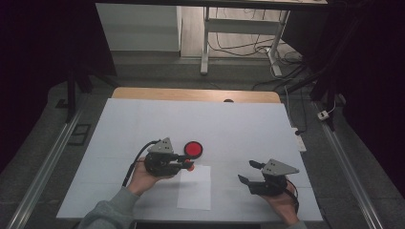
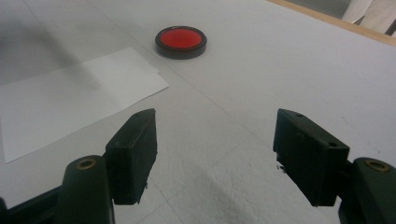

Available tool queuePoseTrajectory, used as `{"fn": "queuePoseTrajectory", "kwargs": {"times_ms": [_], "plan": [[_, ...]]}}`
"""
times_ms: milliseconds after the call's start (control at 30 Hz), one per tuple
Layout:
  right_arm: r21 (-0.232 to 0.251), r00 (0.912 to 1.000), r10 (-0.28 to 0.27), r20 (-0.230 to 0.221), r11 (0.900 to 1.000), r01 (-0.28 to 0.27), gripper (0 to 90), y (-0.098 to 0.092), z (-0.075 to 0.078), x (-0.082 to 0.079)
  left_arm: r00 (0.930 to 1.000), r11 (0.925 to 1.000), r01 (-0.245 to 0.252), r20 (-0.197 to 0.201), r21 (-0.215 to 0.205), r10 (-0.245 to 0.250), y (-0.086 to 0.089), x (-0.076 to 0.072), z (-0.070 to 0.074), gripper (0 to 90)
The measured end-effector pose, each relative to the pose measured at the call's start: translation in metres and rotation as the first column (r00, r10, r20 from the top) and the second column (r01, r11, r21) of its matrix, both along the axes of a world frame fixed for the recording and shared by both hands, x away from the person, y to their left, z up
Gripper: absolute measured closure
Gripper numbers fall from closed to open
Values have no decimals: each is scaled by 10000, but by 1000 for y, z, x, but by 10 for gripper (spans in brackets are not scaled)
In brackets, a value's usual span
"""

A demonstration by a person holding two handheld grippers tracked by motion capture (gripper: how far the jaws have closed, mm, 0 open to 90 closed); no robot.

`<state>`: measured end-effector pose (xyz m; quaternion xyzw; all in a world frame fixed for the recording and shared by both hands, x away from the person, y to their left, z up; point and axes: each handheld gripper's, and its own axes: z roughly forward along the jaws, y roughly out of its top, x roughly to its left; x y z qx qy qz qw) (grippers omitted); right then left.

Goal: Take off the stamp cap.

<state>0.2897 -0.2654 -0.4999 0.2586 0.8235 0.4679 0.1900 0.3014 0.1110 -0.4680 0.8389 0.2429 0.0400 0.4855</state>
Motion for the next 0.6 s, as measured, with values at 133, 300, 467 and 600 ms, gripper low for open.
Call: {"fn": "queuePoseTrajectory", "kwargs": {"times_ms": [133,300,467,600], "plan": [[71,9999,97,28,9999,-97,298,3,1,0,10000,10000,-5,-26,15,5,-1,1,-1,722],[94,9998,188,-1,9998,-188,298,7,1,0,10000,10000,11,-9,24,-11,-1,1,-1,722],[100,9996,290,-34,9995,-290,299,12,1,0,10000,10000,-5,-6,27,5,-3,1,-1,722],[108,9992,403,-25,9991,-403,299,17,2,0,10000,10000,32,18,52,-32,-3,1,-1,722]]}}
